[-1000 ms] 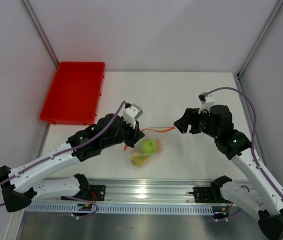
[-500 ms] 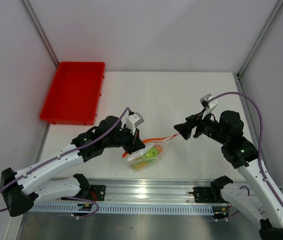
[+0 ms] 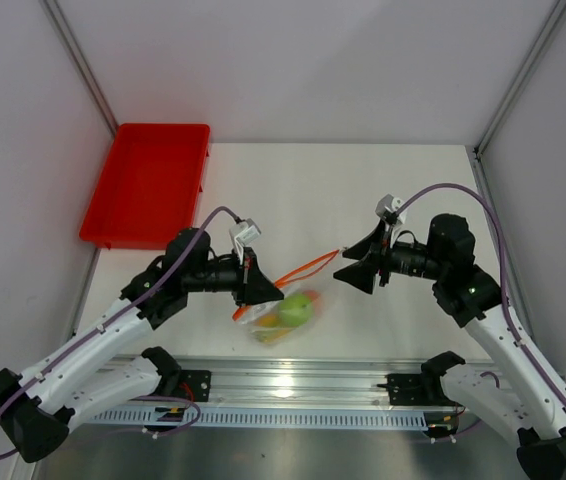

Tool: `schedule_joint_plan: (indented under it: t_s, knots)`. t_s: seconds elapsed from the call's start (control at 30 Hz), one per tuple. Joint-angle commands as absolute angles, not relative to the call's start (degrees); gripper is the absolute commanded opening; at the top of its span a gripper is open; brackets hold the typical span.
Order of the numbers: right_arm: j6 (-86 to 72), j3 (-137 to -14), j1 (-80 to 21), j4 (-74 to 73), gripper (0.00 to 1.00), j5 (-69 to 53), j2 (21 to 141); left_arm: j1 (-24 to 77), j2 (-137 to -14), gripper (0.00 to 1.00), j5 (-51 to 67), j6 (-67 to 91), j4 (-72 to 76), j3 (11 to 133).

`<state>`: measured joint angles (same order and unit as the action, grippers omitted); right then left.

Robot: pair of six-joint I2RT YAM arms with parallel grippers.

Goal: Place the food in the zip-top bag and seal the zipper
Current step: Zip the zipper food storage bag at the center of the board.

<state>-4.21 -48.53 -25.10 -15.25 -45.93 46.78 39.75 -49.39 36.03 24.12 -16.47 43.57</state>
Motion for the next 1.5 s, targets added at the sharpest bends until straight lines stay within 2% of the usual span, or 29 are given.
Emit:
schedule_joint_plan:
  t_s: [0.0,0.43,0.77,0.9,1.13,1.47]
  knots:
    - [-2.6,-48.7,-24.7,-11.6,0.67,-50.2,47.0,39.1,-48.9,0.00,46.1,29.0,-11.9,43.9]
    - [-1.1,-50.1,-23.6,-13.5,0.68,-47.1,50.4,34.2,-45.7,0.01,49.2,32.6,-16.2,45.8]
    - [-4.9,-49.1,-23.5,-2.5,0.68,-56.9,56.1,33.4,-43.9,0.00,52.6,35.1,-16.3,47.5]
    - [-1.9,-52.2,-23.3,-4.0,0.67,-62.4,61.1,33.3,-43.9,0.01,53.1,36.2,-16.1,47.7]
    - [-4.0,-53.1,-22.9,2.4,0.64,-71.0,64.4,32.4,-43.1,0.01,54.6,37.9,-16.2,49.0]
    - [-6.6,-54.9,-21.7,7.0,0.62,-77.9,69.2,32.0,-41.7,0.01,55.5,40.2,-15.6,49.7]
